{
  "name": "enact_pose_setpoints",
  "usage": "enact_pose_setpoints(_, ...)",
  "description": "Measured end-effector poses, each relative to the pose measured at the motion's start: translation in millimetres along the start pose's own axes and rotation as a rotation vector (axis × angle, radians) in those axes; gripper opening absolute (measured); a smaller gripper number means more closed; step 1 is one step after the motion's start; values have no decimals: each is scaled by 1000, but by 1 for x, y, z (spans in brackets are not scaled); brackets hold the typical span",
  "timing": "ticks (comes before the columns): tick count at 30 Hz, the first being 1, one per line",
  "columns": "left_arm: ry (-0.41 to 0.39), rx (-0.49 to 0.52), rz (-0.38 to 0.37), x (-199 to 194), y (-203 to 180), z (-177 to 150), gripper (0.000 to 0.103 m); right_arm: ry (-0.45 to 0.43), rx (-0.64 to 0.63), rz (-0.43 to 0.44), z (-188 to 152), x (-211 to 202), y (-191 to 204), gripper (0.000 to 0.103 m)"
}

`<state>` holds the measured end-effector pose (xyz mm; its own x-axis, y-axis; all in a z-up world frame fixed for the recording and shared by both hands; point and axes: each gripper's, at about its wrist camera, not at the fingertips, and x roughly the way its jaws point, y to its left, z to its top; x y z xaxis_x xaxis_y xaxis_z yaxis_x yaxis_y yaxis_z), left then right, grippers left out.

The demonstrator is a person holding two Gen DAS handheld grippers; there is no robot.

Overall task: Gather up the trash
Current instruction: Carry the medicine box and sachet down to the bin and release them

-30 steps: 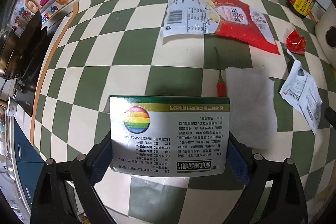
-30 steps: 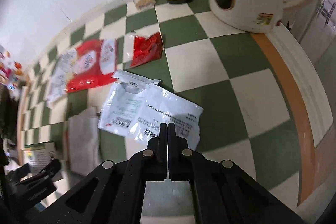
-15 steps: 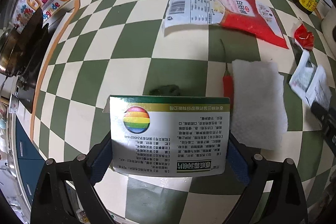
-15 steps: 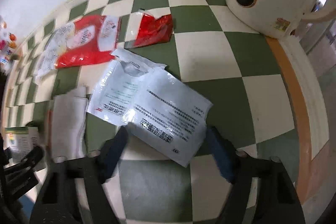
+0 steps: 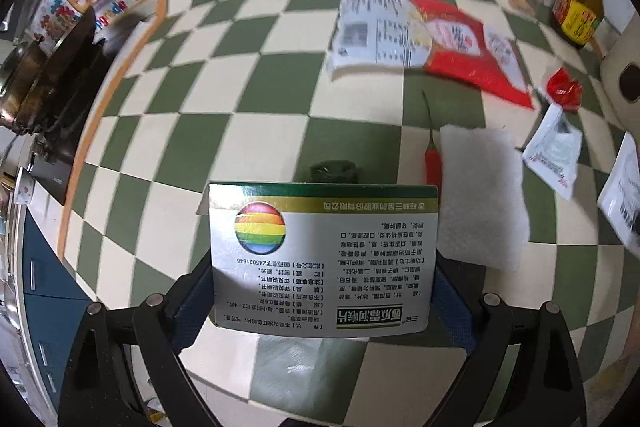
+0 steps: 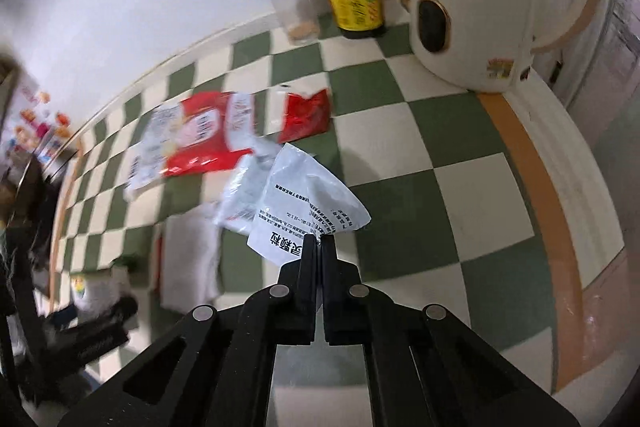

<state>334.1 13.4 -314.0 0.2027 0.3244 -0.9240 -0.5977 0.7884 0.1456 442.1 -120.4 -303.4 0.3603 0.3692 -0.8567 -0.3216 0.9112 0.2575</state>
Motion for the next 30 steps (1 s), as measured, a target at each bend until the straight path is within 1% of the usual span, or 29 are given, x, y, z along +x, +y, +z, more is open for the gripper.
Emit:
enact_pose_setpoints(4, -71, 11, 1, -26, 10, -10, 96, -23, -84, -1, -15, -26, 19, 2)
enact_pose_setpoints(10, -154, 27, -34, -68, 35, -37, 96, -31, -98, 32, -52, -61, 46, 2)
enact_pose_setpoints(15, -213, 71, -76, -97, 64, -83, 96, -52, -122, 51, -97, -92, 75, 2)
enact_pose_setpoints(18, -222, 103, -107, -105, 85, -117, 96, -60, -112, 46, -138, -110, 90, 2)
enact_pose_setpoints(20, -209, 119, -130, -104, 100, -143, 96, -53, -93, 37, -169, -117, 99, 2)
enact_pose_setpoints(21, -197, 121, -147, -101, 108, -159, 96, -45, -81, 31, -189, -120, 103, 2)
enact_pose_setpoints(24, -142, 138, -162, -80, 122, -201, 96, -1, -57, 20, -248, -116, 112, 2)
enact_pose_setpoints(27, -32, 149, -162, -36, 131, -242, 96, 88, -23, 6, -305, -92, 111, 2)
enact_pose_setpoints(30, 93, 137, -167, 24, 134, -277, 96, 204, 13, -5, -361, -52, 107, 2)
